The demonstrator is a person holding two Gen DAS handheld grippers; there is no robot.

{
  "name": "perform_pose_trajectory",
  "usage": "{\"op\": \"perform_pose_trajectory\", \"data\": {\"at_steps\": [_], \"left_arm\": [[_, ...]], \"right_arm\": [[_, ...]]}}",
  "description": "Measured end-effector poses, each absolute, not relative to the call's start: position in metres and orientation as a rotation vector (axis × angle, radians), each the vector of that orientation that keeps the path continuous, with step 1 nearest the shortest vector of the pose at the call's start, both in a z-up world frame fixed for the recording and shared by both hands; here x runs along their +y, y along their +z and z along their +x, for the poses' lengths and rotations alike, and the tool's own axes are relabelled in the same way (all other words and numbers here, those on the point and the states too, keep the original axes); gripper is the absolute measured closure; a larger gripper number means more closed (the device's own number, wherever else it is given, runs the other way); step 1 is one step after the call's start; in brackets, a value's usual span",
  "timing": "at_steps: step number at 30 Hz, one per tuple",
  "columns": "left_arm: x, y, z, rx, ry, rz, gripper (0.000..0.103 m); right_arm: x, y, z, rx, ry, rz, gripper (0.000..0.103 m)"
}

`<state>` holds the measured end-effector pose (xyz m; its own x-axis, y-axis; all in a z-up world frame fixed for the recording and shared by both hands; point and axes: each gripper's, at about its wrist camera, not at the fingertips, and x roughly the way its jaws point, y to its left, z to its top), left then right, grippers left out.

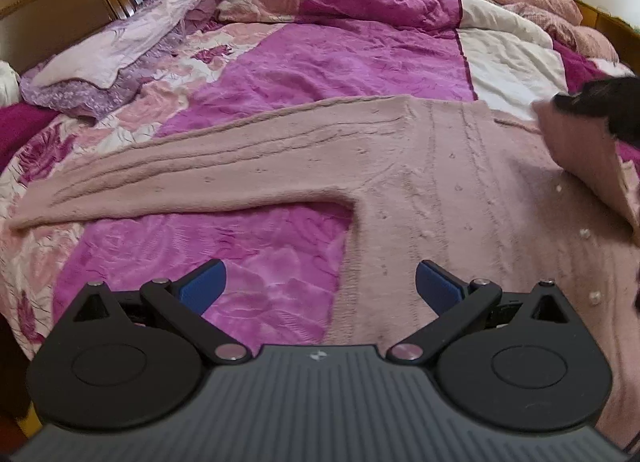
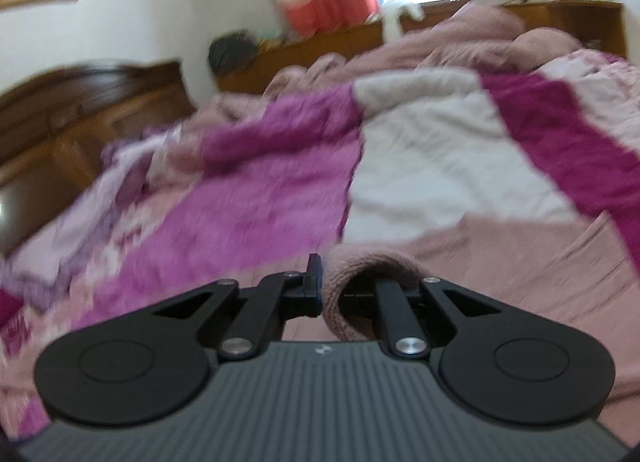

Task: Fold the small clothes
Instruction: 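Fold the held sleeve across the cardigan body with the right gripper, then open the right gripper to release the sleeve on the body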

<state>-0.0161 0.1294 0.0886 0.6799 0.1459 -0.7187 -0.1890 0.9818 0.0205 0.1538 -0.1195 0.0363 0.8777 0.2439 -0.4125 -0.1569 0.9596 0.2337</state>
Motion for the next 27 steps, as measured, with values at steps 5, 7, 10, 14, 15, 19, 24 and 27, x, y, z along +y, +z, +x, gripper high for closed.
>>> {"op": "perform_pose_trajectory", "data": {"at_steps": [5,7,10,14,15,19,24,27], "left_arm": [[0.13,0.082,-0.019,0.807,0.192,-0.025,0.0],[0.129,0.079,-0.018,0.811,0.194,-0.026,0.0],[0.128,0.078,-0.017,0.811,0.188,-0.035,0.0],[0.125,0.081,-0.017,0.8,0.18,-0.028,0.0],[0.124,0.082,-0.016,0.797,0.182,-0.025,0.0],[0.12,0.089,-0.012,0.779,0.172,-0.02,0.0],[0.102,0.096,-0.001,0.769,0.131,0.011,0.0],[0.086,0.1,0.008,0.754,0.096,0.026,0.0]], "right_arm": [[-0.104,0.005,0.16,0.553,0.246,0.178,0.09],[-0.102,-0.002,0.164,0.599,0.248,0.189,0.086],[-0.103,-0.009,0.164,0.65,0.297,0.231,0.051],[-0.103,-0.005,0.149,0.67,0.346,0.259,0.03],[-0.106,-0.004,0.143,0.678,0.353,0.269,0.028],[-0.123,0.003,0.116,0.704,0.381,0.313,0.028],[-0.156,0.023,0.089,0.667,0.364,0.333,0.028],[-0.183,0.034,0.083,0.636,0.292,0.34,0.028]]}}
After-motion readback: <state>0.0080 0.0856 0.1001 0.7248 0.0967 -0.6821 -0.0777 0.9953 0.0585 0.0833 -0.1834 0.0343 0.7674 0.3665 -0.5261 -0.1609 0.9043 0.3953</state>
